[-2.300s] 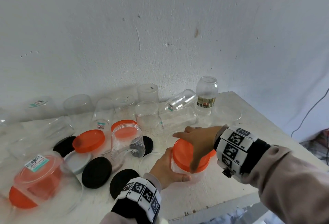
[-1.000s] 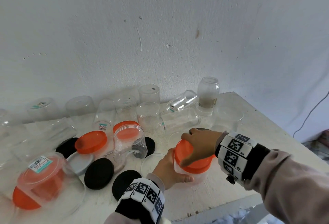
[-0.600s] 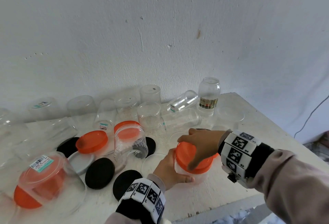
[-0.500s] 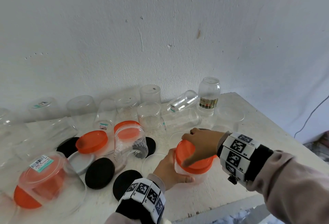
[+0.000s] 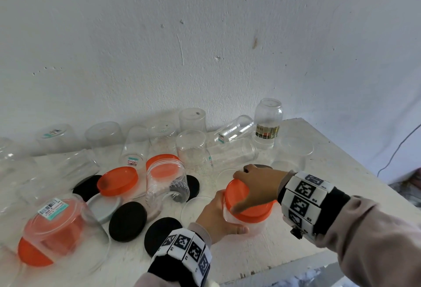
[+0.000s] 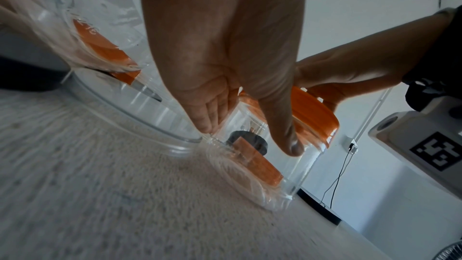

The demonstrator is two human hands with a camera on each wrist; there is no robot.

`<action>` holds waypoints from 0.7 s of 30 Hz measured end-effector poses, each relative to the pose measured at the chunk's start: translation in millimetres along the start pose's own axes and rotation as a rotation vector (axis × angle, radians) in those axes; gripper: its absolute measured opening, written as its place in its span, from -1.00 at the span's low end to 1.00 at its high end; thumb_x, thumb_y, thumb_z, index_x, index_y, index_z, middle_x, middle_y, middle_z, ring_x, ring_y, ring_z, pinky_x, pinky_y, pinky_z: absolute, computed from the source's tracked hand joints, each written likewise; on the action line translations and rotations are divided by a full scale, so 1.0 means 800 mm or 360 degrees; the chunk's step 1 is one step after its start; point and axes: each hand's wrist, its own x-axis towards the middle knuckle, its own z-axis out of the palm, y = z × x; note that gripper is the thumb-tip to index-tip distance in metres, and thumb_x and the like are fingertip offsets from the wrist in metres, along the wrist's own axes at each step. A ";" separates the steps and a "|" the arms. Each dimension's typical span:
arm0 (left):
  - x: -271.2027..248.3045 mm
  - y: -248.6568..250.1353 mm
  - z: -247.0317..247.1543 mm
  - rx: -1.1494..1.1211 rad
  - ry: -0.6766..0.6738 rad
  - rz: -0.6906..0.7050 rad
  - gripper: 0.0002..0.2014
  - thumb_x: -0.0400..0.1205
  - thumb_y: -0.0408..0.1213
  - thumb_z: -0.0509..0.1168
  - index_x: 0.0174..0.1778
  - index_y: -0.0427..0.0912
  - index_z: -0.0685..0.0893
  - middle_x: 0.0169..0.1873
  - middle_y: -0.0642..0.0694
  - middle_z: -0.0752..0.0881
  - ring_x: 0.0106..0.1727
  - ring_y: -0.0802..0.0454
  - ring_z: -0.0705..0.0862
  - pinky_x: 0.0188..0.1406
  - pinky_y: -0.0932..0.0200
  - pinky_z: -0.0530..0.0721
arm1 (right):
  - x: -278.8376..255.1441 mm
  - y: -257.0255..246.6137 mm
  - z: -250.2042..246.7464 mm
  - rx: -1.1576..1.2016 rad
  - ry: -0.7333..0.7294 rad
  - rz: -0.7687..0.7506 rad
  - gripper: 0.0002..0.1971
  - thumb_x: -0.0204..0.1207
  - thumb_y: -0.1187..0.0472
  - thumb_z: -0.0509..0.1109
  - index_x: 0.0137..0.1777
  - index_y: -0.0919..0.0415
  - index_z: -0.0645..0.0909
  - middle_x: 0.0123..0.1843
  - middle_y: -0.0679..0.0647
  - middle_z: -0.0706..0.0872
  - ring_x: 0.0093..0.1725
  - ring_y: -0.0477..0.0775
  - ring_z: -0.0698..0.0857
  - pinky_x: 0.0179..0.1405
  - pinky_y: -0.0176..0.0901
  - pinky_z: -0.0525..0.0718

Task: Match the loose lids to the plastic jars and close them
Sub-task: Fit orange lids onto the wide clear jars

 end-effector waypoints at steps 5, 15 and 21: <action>0.001 -0.001 0.000 -0.0027 0.0024 -0.0003 -0.08 0.35 -0.21 0.61 0.52 -0.09 0.19 0.38 -0.07 0.52 0.38 -0.04 0.52 0.44 0.00 0.48 | -0.006 0.005 -0.009 -0.0037 -0.0163 -0.0150 0.08 0.20 -0.25 0.60 0.58 -0.44 -0.08 0.60 -0.10 0.14 0.58 0.22 0.23 0.38 0.44 0.43; 0.003 -0.009 0.001 -0.0094 -0.0026 -0.0001 -0.04 0.32 -0.22 0.63 0.54 -0.05 0.18 0.36 -0.05 0.55 0.37 -0.03 0.54 0.43 -0.04 0.50 | -0.002 0.007 -0.002 -0.0035 -0.0068 -0.0094 0.04 0.14 -0.43 0.53 0.57 -0.34 0.04 0.50 -0.06 0.27 0.46 0.22 0.39 0.31 0.36 0.53; 0.004 -0.006 0.003 0.0002 0.0000 -0.0007 -0.04 0.35 -0.18 0.60 0.56 -0.03 0.14 0.38 -0.05 0.52 0.38 -0.03 0.52 0.44 0.00 0.49 | -0.004 0.012 0.002 -0.0031 -0.0102 -0.0184 0.09 0.16 -0.27 0.60 0.58 -0.42 -0.06 0.56 -0.11 0.18 0.56 0.21 0.23 0.36 0.45 0.45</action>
